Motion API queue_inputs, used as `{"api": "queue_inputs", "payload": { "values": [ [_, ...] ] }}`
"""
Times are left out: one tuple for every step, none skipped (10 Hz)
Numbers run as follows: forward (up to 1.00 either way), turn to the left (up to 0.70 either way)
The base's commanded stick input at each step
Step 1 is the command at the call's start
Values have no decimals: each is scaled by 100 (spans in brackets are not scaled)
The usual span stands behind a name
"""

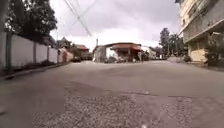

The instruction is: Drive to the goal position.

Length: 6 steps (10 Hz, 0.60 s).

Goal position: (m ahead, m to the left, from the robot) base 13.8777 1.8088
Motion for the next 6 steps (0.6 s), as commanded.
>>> {"api": "queue_inputs", "payload": {
  "values": [
    [100,0],
    [100,0],
    [100,0],
    [100,0],
    [100,0],
    [100,0]
  ]
}}
